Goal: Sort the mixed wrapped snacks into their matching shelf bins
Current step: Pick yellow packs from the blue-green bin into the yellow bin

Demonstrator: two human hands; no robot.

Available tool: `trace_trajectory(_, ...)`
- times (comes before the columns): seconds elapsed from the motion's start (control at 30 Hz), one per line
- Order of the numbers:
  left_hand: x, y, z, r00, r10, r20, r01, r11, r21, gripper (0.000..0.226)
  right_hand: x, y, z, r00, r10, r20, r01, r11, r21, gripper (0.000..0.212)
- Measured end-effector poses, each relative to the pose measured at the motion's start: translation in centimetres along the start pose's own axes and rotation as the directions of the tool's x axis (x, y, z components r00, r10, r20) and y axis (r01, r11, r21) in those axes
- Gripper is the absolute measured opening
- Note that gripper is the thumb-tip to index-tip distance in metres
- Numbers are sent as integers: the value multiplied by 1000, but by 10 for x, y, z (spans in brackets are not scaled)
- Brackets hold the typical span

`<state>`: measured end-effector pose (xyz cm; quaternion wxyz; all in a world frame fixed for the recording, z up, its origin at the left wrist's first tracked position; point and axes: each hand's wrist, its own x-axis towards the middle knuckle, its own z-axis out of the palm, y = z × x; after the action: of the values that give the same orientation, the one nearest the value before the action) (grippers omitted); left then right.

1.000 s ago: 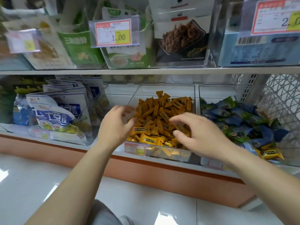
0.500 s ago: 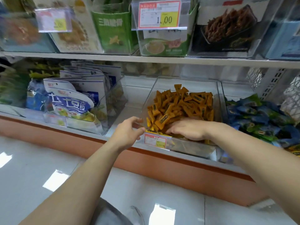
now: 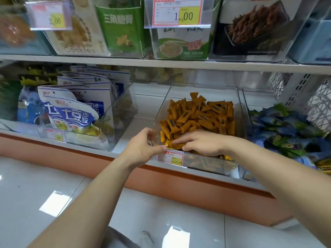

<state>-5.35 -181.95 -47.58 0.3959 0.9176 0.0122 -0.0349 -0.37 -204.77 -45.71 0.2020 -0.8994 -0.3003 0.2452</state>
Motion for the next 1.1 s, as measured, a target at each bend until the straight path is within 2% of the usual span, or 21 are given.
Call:
trace_trajectory(0.07, 1, -1, -1, 1000, -2, 13, 2, 1000, -10, 56, 5, 6, 1, 999, 40, -3, -40, 982, -183, 40)
trace_trajectory(0.13, 0, -3, -2, 1000, 8, 27, -8, 1000, -16, 53, 3, 12, -5, 992, 128, -5, -119, 913, -390, 42)
trace_trajectory(0.2, -1, -4, -3, 999, 19, 39, -18, 999, -28, 53, -2, 19, -16, 985, 166, -46, -166, 851, -498, 44)
trace_trajectory(0.3, -1, -5, -3, 998, 23, 51, -22, 1000, -17, 57, -13, 19, -32, 980, 180, -80, -196, 852, -485, 36)
trace_trajectory(0.4, 3, -3, -4, 999, 35, 29, -36, 999, 31, 66, -21, 17, -43, 982, 171, -82, -190, 912, -364, 27)
trace_trajectory(0.5, 7, 3, -2, 997, 81, 0, -81, 997, -9, 81, -15, 19, -49, 946, 59, -318, -143, 958, -248, 24)
trace_trajectory(0.53, 8, 6, -1, 995, 94, -21, -94, 995, -16, 82, -8, 21, -49, 922, 25, -387, -126, 963, -239, 27)
trace_trajectory(0.6, 12, 12, 3, 991, 108, -84, -110, 994, -19, 75, 14, 24, -49, 900, -3, -435, -126, 955, -267, 41)
trace_trajectory(0.7, 18, 18, 8, 977, 106, -184, -116, 993, -39, 56, 55, 25, -48, 920, 21, -391, -157, 935, -317, 64)
trace_trajectory(0.8, 25, 19, 13, 958, 98, -268, -120, 990, -67, 39, 87, 28, -49, 944, 140, -299, -236, 919, -315, 83)
trace_trajectory(0.87, 30, 17, 14, 950, 89, -300, -122, 988, -92, 30, 96, 27, -50, 959, 170, -227, -251, 882, -398, 90)
trace_trajectory(1.0, 34, 15, 14, 955, 85, -284, -116, 989, -93, 27, 79, 26, -44, 988, 135, -68, -152, 886, -439, 83)
trace_trajectory(1.1, 35, 14, 15, 961, 98, -260, -124, 988, -86, 27, 50, 33, -40, 995, 102, -23, -100, 871, -481, 73)
